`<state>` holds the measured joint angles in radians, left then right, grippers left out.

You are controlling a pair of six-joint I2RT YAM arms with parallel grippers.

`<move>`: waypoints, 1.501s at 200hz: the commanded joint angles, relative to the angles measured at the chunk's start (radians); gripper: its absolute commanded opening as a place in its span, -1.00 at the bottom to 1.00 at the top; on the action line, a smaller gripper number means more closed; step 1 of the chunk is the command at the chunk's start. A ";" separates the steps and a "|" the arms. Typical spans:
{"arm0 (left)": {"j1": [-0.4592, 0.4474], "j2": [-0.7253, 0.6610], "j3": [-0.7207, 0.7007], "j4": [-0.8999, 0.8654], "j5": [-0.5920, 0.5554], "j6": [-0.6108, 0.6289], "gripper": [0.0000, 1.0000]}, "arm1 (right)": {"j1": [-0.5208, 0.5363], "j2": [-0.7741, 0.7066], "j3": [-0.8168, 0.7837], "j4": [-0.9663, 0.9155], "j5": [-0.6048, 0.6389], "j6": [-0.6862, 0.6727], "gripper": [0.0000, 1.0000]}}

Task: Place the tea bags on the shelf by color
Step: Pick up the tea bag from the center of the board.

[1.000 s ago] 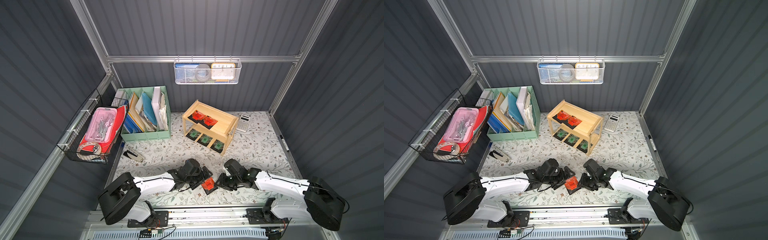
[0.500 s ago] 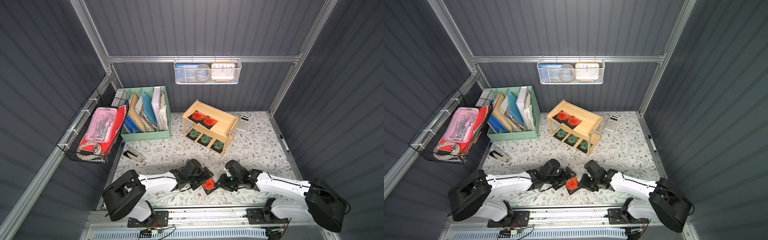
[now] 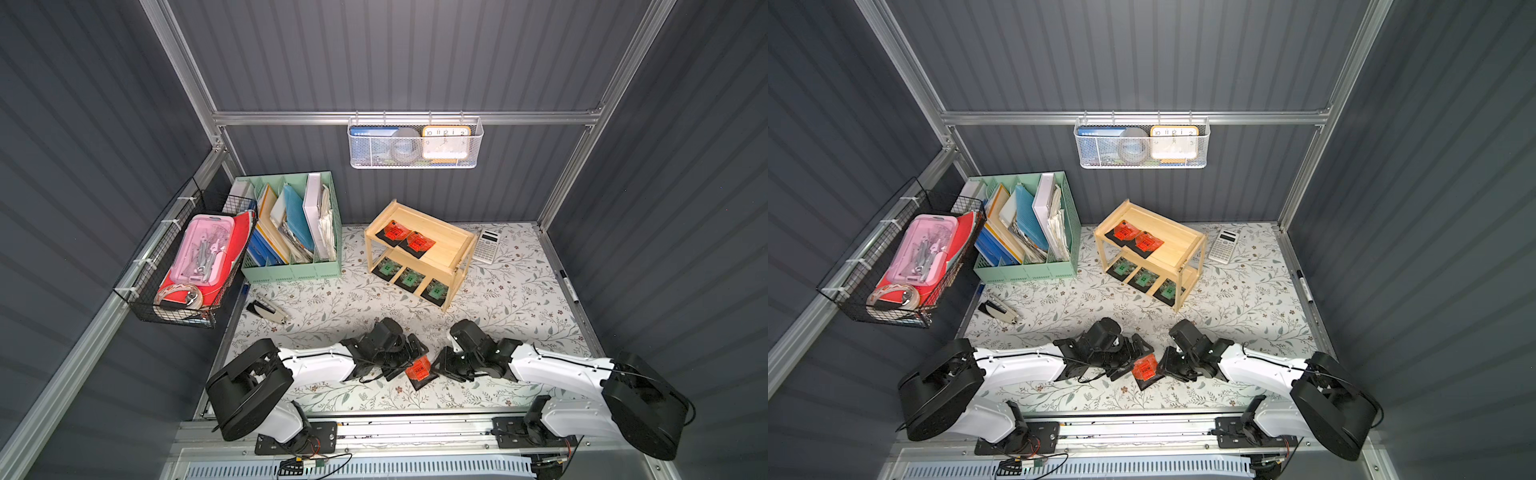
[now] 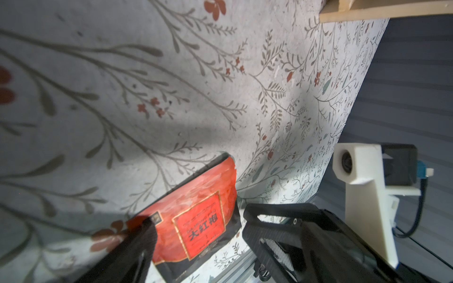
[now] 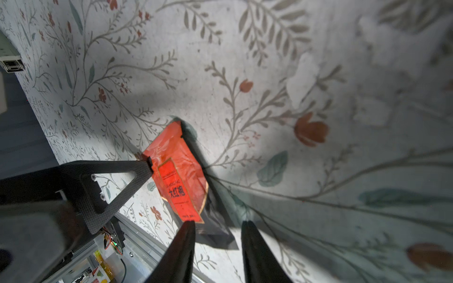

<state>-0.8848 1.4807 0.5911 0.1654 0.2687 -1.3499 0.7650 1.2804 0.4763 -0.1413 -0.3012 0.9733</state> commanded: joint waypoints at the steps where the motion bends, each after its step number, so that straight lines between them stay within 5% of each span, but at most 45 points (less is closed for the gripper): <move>1: -0.005 0.006 -0.009 -0.056 0.014 -0.003 0.95 | -0.027 0.017 -0.006 0.002 -0.032 -0.055 -0.27; 140: -0.003 0.020 -0.008 -0.059 0.018 -0.003 0.96 | -0.059 0.188 0.054 0.026 -0.223 -0.143 -0.33; 300: -0.003 0.020 -0.011 -0.060 0.013 -0.006 0.96 | -0.058 0.201 -0.010 0.222 -0.283 -0.025 -0.58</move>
<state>-0.8848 1.4815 0.5911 0.1619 0.2832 -1.3499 0.7067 1.4597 0.4808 0.0380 -0.5816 0.9199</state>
